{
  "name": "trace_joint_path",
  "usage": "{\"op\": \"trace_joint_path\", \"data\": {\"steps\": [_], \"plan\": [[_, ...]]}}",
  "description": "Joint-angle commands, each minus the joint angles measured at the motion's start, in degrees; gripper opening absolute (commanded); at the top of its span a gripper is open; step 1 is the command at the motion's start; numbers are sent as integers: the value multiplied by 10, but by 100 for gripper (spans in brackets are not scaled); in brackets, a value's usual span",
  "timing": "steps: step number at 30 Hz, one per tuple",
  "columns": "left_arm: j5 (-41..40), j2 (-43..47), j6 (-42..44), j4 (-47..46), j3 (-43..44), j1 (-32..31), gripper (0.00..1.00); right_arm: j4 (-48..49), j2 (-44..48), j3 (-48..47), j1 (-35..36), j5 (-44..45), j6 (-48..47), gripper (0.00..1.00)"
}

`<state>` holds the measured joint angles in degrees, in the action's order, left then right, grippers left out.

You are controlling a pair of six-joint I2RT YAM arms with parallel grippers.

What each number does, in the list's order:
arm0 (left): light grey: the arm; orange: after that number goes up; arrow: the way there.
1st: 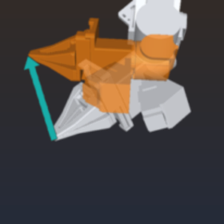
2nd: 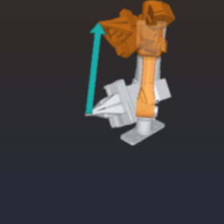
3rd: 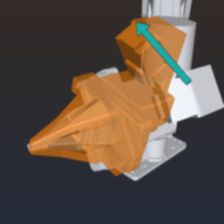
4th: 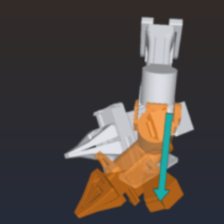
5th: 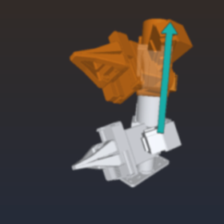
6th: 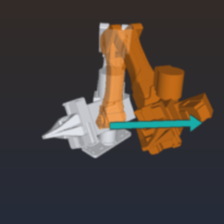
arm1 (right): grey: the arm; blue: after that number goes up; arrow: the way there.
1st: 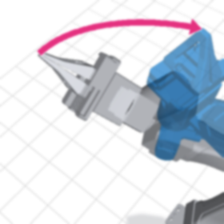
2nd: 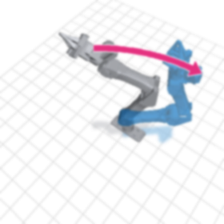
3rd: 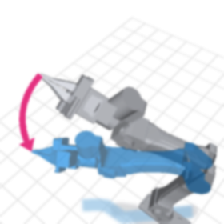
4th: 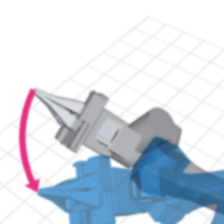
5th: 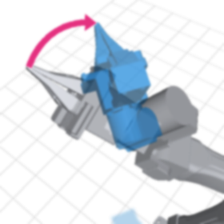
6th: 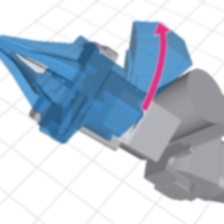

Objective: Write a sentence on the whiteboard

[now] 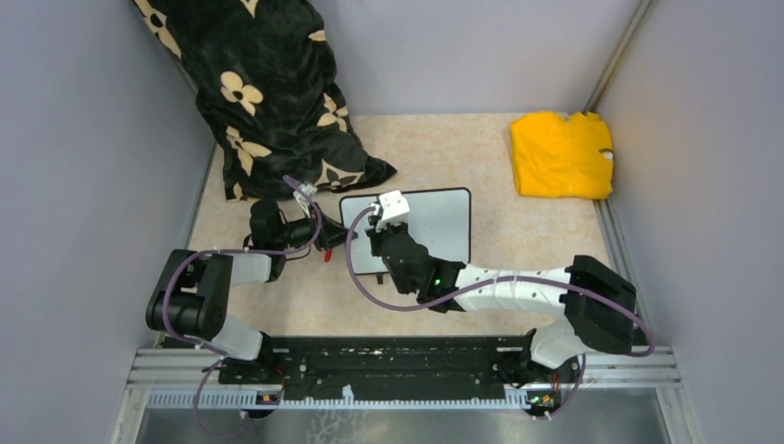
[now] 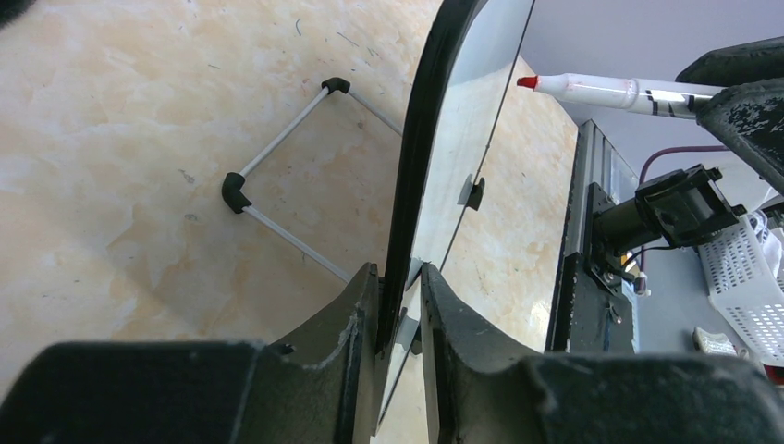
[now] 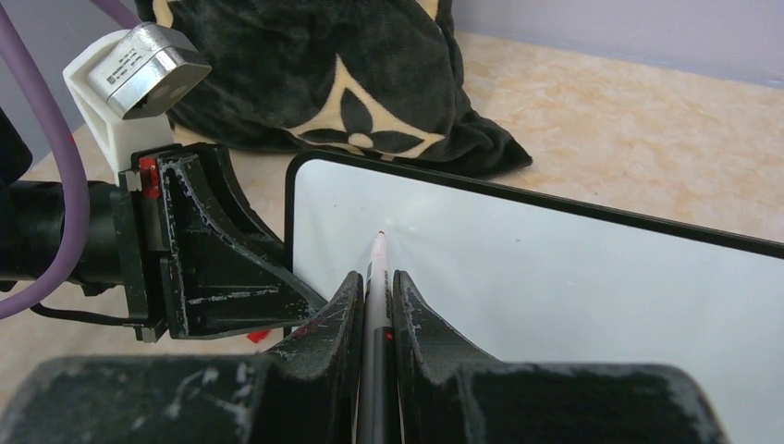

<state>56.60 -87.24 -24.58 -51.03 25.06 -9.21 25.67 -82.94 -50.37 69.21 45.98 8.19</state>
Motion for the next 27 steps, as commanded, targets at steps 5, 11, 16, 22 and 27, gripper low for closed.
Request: {"op": "trace_joint_path", "data": {"steps": [5,11,16,22,27], "plan": [[9,0,11,-13,8,2,26,12,-3,-28,-9,-4,16,0],[11,1,11,-13,8,2,26,7,-8,-28,-17,-6,24,0],[11,1,10,-14,9,2,25,3,-13,-30,-21,-8,28,0],[11,1,10,-15,8,2,24,-1,-17,-33,-22,-10,30,0],[13,-1,10,-15,9,2,24,-4,-21,-37,-23,-11,31,0]]}}
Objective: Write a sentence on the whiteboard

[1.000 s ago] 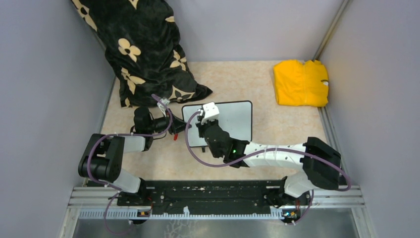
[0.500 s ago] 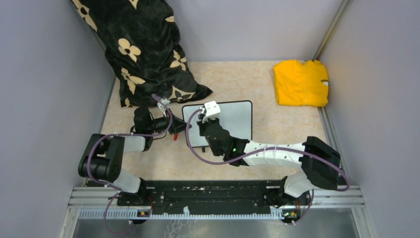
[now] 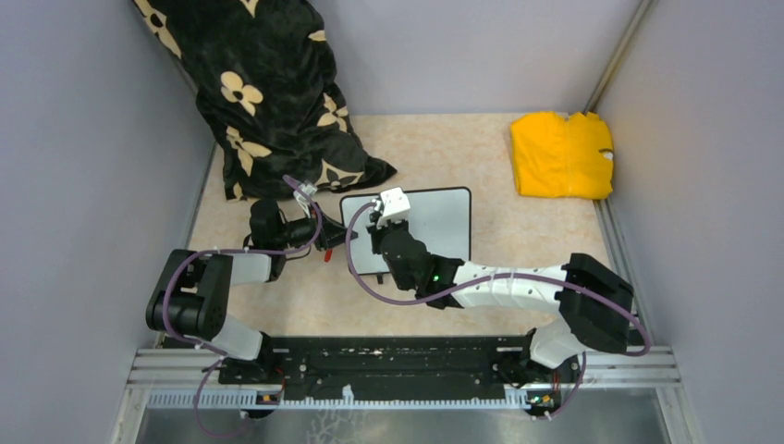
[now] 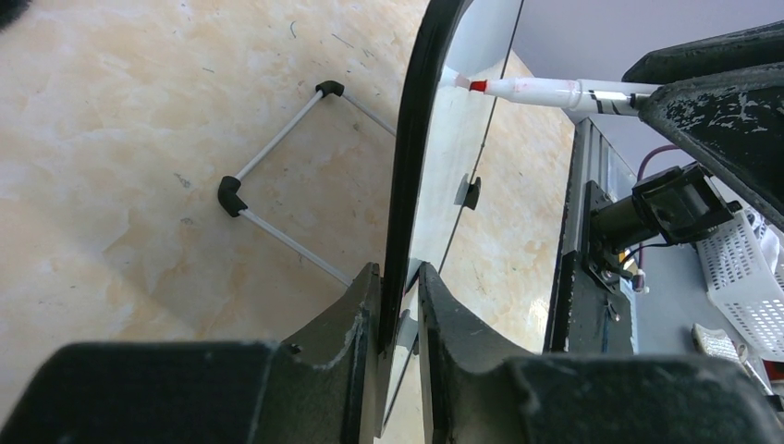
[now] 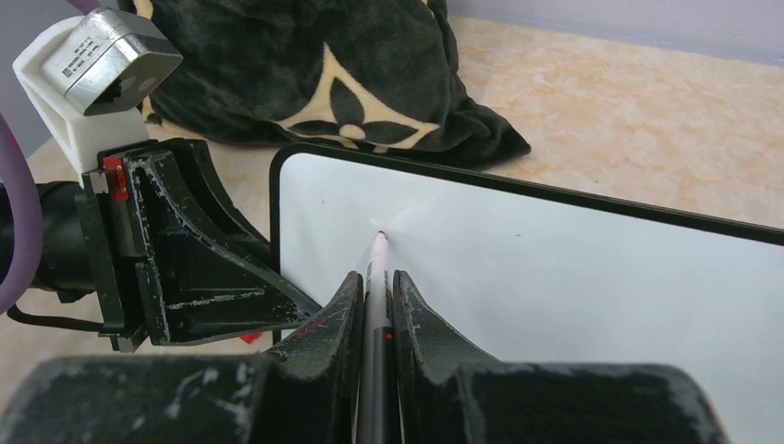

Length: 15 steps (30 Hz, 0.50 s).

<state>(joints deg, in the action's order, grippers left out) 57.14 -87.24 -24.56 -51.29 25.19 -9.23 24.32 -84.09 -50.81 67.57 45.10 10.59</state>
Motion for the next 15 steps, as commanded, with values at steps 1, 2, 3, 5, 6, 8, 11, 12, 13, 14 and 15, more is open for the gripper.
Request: {"op": "trace_joint_path", "data": {"steps": [1,2,3,5,6,8,11,12,13,14,15], "plan": [[7,0,10,-13,7,2,23,10,-11,-33,-7,-4,7,0],[7,0,11,-13,7,2,23,9,-11,-33,-7,-5,7,0],[7,-1,11,-13,7,2,23,9,-13,-35,-8,-7,7,0],[7,0,11,-13,7,2,23,8,-15,-37,-8,-9,8,0],[8,0,11,-13,7,2,23,7,-16,-37,-8,-11,9,0],[8,-1,12,-12,7,1,23,4,-19,-38,-8,-14,10,0],[8,-1,12,-12,7,1,23,0,-22,-39,-8,-18,13,0],[8,-2,12,-12,7,1,22,-3,-21,-38,-8,-19,13,0],[8,-1,13,-12,7,1,22,-5,-21,-38,-8,-19,13,0],[8,-1,13,-11,7,1,22,-8,-21,-38,-8,-20,14,0],[7,0,13,-10,7,0,22,-11,-22,-36,-8,-20,16,0]]}}
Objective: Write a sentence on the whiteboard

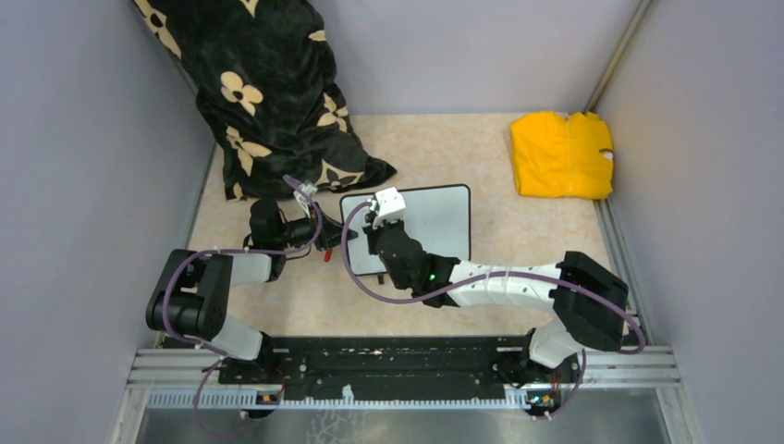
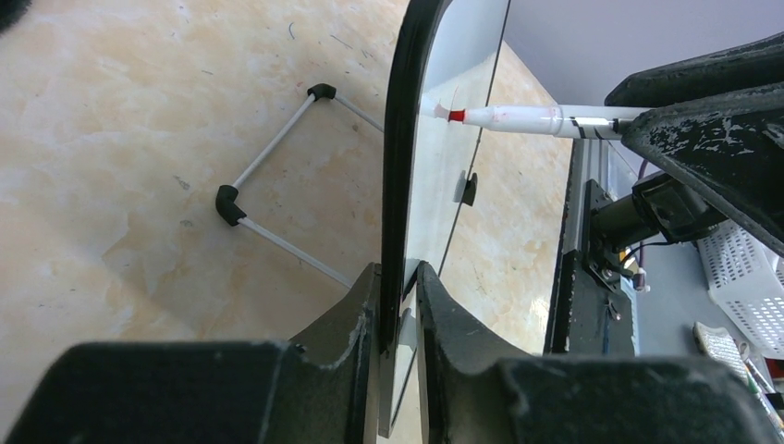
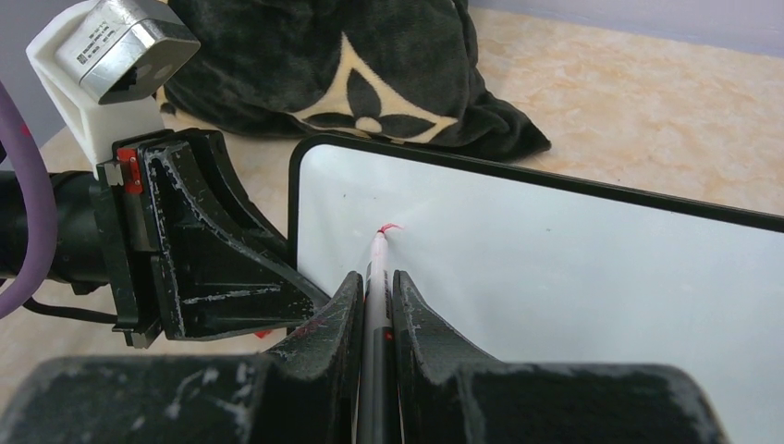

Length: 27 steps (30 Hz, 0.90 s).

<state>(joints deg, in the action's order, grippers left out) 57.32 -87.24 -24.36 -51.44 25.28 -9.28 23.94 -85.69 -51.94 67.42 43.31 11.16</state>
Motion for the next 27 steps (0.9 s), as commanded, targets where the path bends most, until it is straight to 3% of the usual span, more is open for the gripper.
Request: {"op": "trace_joint_path", "data": {"steps": [1,27], "plan": [[5,0,12,-8,7,1,22,-10,-6,-24,-6,-3,12,0],[6,-3,20,-2,7,-1,7,-41,36,23,-14,31,35,0]]}}
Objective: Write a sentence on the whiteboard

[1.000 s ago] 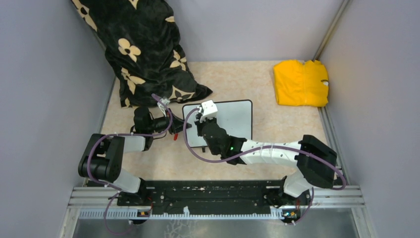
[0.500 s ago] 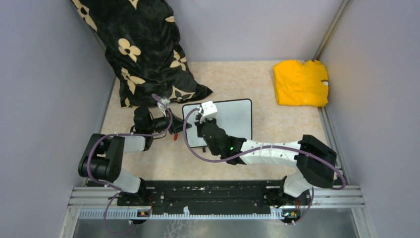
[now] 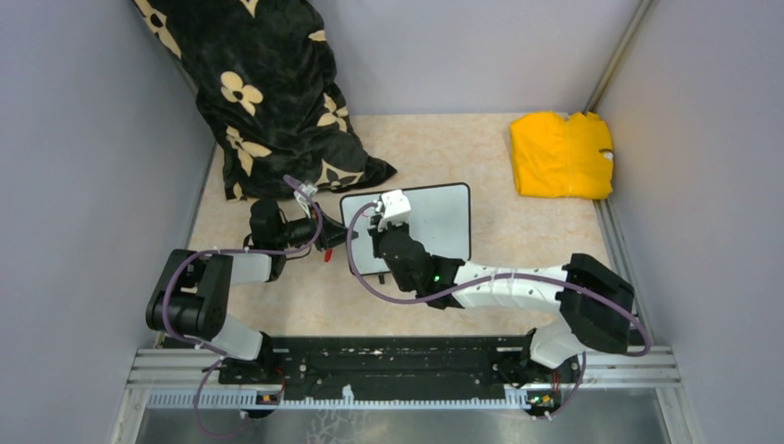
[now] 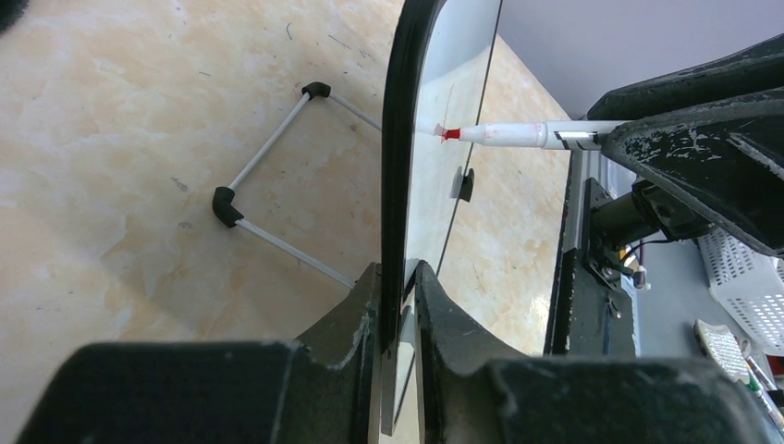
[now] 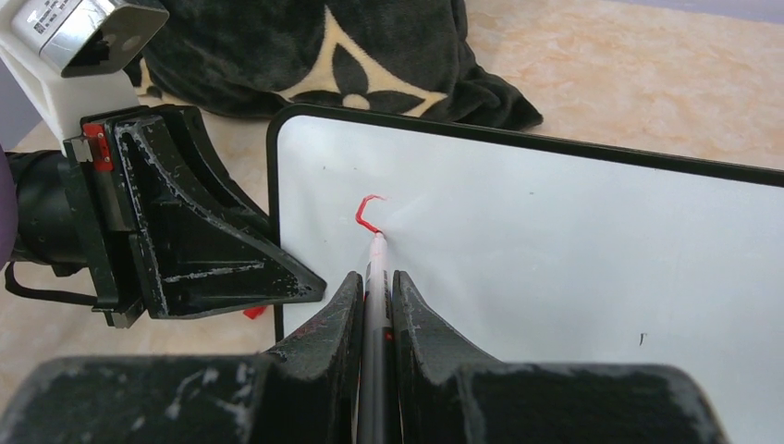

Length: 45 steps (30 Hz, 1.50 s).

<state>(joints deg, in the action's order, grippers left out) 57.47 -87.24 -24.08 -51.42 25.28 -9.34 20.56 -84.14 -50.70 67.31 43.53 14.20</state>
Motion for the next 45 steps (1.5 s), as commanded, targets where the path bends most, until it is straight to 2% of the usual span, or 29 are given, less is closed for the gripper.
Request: {"op": "trace_joint_path", "data": {"steps": [1,31,39,45], "plan": [[4,-3,18,-1,7,-1,7,-8,22,12,-12,29,5,0],[3,-6,23,4,9,-2,6,35,-2,-9,-12,-80,0,0],[2,-4,25,5,9,-2,5,28,57,7,-12,-85,6,0],[1,-3,26,6,9,-2,5,19,109,36,-12,-31,-28,0]]}}
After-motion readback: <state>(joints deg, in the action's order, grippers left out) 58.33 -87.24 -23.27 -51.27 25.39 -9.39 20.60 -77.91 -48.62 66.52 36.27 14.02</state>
